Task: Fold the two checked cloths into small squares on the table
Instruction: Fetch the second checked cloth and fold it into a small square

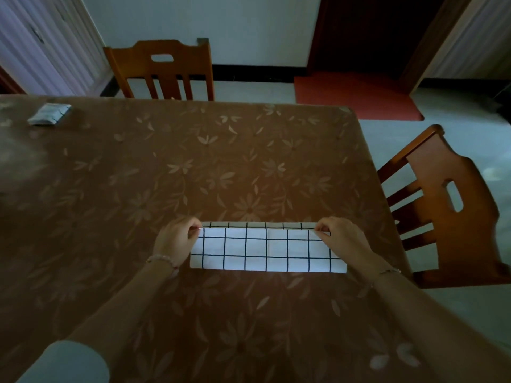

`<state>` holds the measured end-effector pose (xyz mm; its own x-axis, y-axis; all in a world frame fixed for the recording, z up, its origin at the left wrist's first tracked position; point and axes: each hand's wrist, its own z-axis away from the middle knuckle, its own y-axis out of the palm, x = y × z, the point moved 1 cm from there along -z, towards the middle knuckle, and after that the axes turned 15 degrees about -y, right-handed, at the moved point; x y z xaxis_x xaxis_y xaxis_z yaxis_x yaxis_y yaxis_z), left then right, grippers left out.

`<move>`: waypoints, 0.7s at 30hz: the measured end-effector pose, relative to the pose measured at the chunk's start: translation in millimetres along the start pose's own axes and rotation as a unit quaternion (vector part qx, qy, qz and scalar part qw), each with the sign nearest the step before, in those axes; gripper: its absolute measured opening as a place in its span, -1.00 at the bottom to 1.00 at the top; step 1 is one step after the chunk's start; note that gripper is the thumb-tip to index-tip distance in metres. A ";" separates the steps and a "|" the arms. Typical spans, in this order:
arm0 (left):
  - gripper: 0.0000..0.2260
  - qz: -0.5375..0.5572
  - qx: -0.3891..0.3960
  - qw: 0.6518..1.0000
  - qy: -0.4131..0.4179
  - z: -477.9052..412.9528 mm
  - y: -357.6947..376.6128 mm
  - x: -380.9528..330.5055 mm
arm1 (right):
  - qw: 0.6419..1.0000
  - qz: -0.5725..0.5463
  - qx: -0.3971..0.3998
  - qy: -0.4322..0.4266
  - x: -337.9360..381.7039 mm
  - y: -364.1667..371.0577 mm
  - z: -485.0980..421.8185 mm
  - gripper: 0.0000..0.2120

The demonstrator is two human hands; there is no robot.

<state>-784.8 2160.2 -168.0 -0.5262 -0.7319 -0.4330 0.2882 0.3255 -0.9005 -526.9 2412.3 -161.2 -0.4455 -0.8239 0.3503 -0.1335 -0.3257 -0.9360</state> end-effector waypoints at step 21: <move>-0.93 -0.065 0.017 0.997 -0.031 -46.7 32.2 -3.0 | 1.000 0.005 0.002 0.027 -20.5 31.1 -43.3 -0.94</move>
<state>-811.3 2200.9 -197.6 -0.5105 -0.8024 -0.3091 0.2493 0.2059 -0.9463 -560.2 2439.2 -199.0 -0.4941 -0.8005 0.3392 -0.1261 -0.3200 -0.9390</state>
